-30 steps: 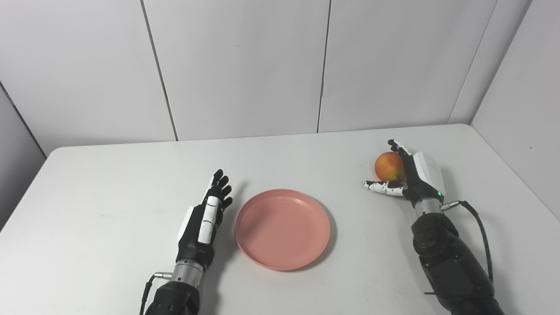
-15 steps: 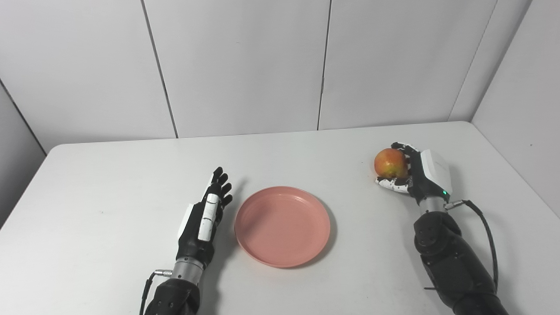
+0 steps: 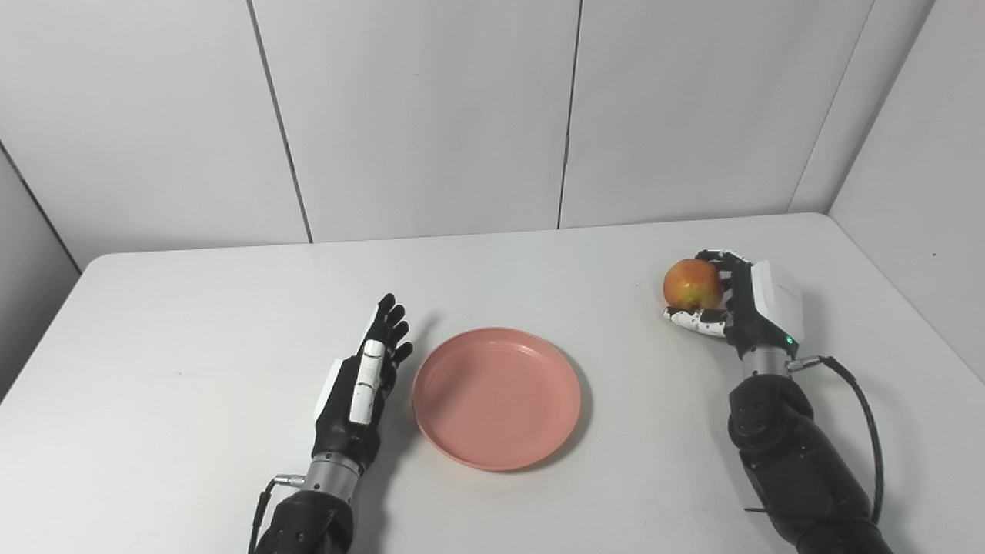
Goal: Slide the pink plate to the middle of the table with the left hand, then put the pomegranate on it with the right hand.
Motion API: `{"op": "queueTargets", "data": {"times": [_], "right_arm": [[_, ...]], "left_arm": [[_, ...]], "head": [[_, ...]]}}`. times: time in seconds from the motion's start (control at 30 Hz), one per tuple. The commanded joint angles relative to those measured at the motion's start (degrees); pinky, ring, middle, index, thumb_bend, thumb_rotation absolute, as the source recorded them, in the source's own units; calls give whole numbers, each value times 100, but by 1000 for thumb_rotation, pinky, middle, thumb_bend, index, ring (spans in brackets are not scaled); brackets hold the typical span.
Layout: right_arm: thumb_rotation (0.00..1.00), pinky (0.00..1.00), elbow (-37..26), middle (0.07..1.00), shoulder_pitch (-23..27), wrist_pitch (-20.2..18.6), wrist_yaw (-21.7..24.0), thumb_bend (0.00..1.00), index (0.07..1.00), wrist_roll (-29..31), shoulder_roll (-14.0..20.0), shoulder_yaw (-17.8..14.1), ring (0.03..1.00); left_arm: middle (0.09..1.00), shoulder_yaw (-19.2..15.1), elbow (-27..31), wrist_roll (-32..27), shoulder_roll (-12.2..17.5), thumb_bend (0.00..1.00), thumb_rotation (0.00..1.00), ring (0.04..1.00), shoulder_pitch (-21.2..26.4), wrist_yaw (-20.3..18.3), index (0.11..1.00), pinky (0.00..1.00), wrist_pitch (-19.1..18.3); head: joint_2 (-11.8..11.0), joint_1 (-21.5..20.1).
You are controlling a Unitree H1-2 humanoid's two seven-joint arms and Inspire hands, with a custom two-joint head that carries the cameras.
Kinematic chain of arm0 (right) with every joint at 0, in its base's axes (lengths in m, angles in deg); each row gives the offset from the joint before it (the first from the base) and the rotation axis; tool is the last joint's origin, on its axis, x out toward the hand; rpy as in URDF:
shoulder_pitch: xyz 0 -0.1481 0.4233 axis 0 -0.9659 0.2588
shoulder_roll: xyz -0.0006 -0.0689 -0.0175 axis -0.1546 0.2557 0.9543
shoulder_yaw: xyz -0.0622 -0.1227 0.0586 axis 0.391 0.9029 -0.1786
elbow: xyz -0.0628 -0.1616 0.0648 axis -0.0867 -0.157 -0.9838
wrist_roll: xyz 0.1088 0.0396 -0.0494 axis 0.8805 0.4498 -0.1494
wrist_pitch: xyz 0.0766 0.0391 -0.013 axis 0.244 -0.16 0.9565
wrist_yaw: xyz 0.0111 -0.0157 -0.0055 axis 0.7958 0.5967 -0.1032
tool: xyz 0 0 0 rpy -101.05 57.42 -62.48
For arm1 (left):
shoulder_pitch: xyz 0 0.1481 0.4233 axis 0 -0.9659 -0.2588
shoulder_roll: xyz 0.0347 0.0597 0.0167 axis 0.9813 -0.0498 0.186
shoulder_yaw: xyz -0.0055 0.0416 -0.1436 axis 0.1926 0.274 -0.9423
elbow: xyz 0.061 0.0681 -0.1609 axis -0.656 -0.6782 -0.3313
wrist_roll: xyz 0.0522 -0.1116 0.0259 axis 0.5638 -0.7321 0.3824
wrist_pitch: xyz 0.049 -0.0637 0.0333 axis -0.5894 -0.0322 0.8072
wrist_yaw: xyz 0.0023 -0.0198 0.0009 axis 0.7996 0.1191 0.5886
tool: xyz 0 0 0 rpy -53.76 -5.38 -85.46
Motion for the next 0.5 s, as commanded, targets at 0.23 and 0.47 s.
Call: {"op": "queueTargets", "data": {"times": [0.23, 0.47], "right_arm": [[0, 310, -211, 491, 217, 492, -388, 538, 593, -117, 92, 0, 413], [0, 188, -308, 434, 212, 944, -591, 516, 501, -73, 77, -1, 260]], "left_arm": [[1000, -3, 162, 19, -39, 605, 1000, 996, 175, 33, 1000, 970, 37], [1000, 24, 146, 270, -88, 632, 1000, 974, 183, 239, 994, 949, 10]], "head": [[-21, 17], [-32, 88]]}}
